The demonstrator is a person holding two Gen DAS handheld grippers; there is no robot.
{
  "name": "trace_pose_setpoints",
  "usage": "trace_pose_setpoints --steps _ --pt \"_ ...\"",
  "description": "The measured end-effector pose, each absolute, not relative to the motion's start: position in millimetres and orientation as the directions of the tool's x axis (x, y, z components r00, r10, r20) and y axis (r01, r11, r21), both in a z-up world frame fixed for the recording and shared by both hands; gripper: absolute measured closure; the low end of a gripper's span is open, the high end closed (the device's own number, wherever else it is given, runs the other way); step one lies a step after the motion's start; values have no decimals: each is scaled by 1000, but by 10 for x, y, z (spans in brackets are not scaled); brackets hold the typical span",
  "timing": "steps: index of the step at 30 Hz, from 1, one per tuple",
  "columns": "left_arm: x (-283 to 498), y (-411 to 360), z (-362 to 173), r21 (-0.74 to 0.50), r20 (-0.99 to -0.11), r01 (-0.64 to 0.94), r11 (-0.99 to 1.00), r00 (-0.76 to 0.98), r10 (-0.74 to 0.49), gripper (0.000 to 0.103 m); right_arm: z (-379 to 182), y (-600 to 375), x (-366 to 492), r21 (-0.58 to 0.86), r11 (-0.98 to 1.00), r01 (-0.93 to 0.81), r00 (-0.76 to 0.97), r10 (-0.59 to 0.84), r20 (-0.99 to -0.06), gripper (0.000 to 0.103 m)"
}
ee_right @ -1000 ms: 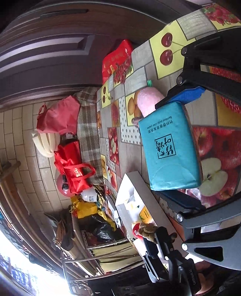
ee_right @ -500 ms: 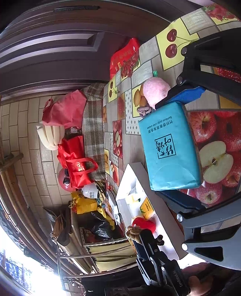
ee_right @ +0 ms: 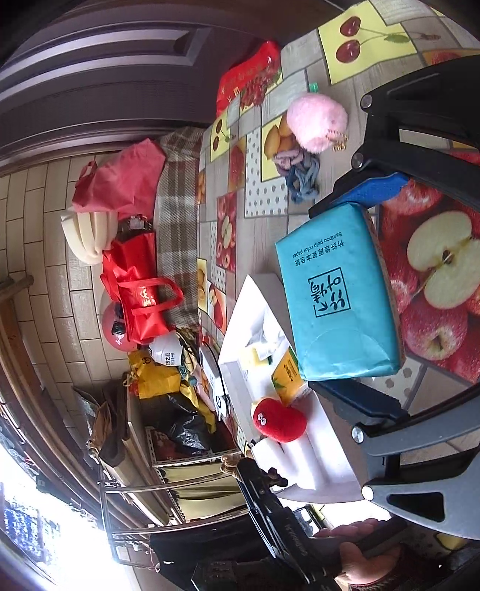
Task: Organize soft objects
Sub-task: 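Carry the tissue pack and rope toy into the white tray and open both tools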
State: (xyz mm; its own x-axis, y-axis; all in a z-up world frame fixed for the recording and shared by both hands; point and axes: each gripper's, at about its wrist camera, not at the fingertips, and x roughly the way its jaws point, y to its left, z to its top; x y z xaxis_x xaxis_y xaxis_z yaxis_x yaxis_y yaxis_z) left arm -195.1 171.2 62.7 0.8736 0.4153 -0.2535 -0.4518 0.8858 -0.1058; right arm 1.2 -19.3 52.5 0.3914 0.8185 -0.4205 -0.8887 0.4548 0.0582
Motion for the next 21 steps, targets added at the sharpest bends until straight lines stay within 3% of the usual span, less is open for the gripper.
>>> trace_pose_setpoints --steps 9,21 --pt "-2111 2087 568 -180 -281 -522 834 840 465 65 510 -25 -79 77 434 -898 371 838 -400 21" --pt "-1993 2305 518 -157 -353 -586 795 785 509 65 507 591 -575 18 262 -965 235 894 -383 21"
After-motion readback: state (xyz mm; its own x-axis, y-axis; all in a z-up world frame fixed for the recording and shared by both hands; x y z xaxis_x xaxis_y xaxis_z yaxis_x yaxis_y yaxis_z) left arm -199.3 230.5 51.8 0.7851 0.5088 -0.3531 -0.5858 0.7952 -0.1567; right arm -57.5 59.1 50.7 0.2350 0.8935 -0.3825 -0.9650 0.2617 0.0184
